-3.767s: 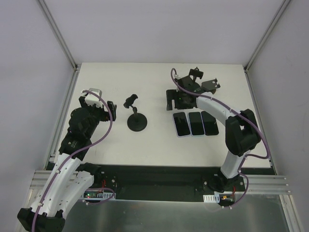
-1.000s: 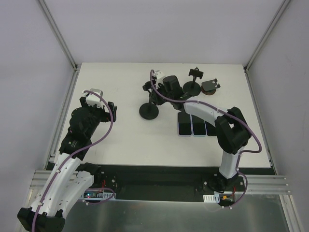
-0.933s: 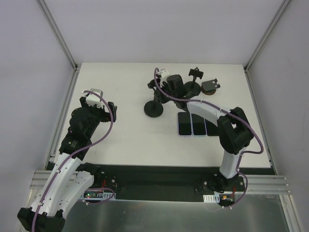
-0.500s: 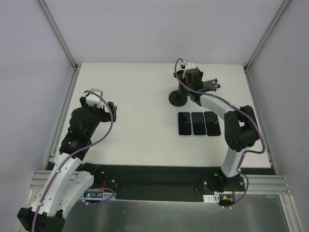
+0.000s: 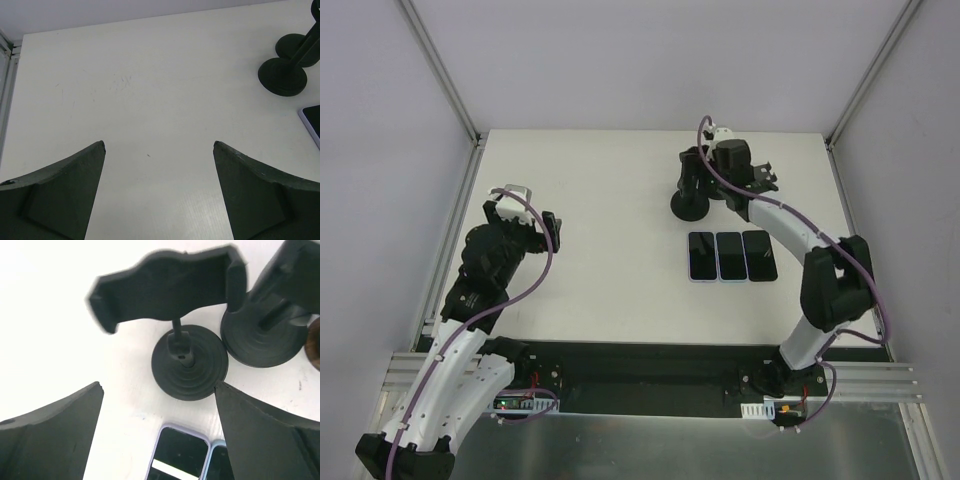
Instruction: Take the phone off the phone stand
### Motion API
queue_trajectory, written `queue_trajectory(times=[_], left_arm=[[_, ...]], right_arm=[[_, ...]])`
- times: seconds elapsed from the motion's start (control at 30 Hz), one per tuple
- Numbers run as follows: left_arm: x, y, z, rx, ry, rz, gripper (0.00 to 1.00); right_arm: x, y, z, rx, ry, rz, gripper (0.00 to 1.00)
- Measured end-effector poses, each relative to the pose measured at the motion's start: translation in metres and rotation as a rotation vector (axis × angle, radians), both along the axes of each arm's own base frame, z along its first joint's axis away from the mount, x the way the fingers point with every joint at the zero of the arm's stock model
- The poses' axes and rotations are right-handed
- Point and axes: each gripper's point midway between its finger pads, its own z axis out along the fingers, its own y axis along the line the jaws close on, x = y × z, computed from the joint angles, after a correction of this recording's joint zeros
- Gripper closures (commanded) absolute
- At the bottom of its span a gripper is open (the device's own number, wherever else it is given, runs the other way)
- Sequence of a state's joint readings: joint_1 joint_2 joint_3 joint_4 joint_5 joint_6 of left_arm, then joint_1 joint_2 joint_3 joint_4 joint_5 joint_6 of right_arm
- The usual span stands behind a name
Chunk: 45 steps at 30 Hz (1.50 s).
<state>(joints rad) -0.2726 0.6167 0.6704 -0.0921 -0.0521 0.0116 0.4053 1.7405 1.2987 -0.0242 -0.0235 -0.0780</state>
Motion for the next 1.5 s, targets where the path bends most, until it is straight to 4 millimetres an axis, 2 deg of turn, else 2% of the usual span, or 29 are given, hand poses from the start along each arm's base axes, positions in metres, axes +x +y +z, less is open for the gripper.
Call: queue_trajectory(times=[0.13,0.17,0.3,0.4,0.5,0.77,0.87,0.97,1.07,1.23,1.3,1.5], left_arm=[[-0.002,0.001,0.003,-0.003,-0.013,0.0,0.11],[-0.003,0.001,0.005,-0.005,-0.018,0.0,0.11],[-0.007,0.002,0.012,-0.013,-0.045,0.0,0.09],[-0.011,0.003,0.019,-0.021,-0.071,-0.001,0.06],[-0.018,0.005,0.03,-0.033,-0.114,0.003,0.01],[-0.035,0.023,0.047,-0.064,-0.238,0.07,0.01],[-0.041,0.027,0.051,-0.076,-0.282,0.085,0.01],[-0.046,0.029,0.055,-0.08,-0.321,0.087,0.01],[-0.05,0.03,0.057,-0.079,-0.353,0.087,0.01],[-0.053,0.031,0.056,-0.066,-0.39,0.082,0.01],[-0.052,0.032,0.056,-0.057,-0.392,0.083,0.01],[-0.05,0.031,0.056,-0.052,-0.391,0.081,0.01]], right_arm=[[-0.023,-0.009,0.051,0.044,-0.074,0.003,0.0],[-0.031,-0.013,0.067,0.057,-0.103,0.001,0.03],[-0.062,-0.038,0.12,0.093,-0.212,-0.028,0.04],[-0.089,-0.065,0.145,0.091,-0.276,-0.092,0.04],[-0.12,-0.098,0.158,0.072,-0.338,-0.185,0.04],[-0.206,-0.188,0.175,0.017,-0.538,-0.471,0.04],[-0.233,-0.215,0.182,0.013,-0.625,-0.562,0.04],[-0.251,-0.233,0.176,-0.006,-0.673,-0.621,0.04],[-0.257,-0.243,0.154,-0.042,-0.671,-0.658,0.04],[-0.25,-0.243,0.113,-0.106,-0.616,-0.658,0.04],[-0.249,-0.242,0.11,-0.113,-0.615,-0.647,0.04],[-0.249,-0.24,0.121,-0.087,-0.667,-0.635,0.04]])
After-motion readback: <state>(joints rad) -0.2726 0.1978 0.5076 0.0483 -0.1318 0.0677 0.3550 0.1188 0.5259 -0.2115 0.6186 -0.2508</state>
